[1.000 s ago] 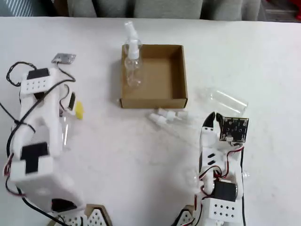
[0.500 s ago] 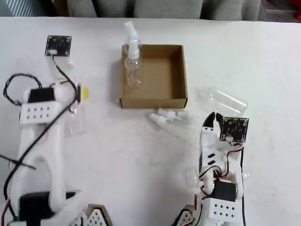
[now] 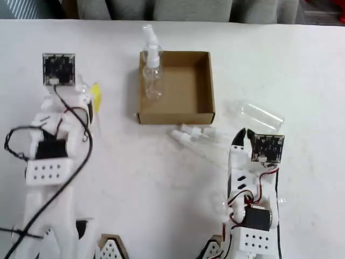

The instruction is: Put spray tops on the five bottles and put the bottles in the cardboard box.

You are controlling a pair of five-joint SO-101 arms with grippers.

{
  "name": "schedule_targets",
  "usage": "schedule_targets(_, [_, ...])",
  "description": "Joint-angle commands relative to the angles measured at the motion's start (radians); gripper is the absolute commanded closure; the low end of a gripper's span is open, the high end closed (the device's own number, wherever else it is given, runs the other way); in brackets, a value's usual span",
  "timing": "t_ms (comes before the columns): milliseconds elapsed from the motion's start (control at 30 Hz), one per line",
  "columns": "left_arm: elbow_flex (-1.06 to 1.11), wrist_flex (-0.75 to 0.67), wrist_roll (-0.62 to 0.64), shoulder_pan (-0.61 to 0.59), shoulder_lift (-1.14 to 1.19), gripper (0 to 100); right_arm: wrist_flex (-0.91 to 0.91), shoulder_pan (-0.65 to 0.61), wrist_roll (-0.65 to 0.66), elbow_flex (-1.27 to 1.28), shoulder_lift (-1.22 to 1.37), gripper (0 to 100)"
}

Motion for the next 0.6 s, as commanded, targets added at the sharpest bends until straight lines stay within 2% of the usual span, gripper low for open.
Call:
schedule_targets(0, [0.080,-0.141,0.012,0.015,-0.147,94,-0.018,-0.031,0.005,0.011,-0.012,98.3])
schedule_targets(300, [0.328,-0.298,0.009,0.016,-0.427,94,0.016,-0.048,0.012,0.008,-0.012,98.3])
schedule_targets(567, [0.588,-0.296,0.005,0.113,-0.769,94,0.031,-0.070,0.012,0.008,-0.012,98.3])
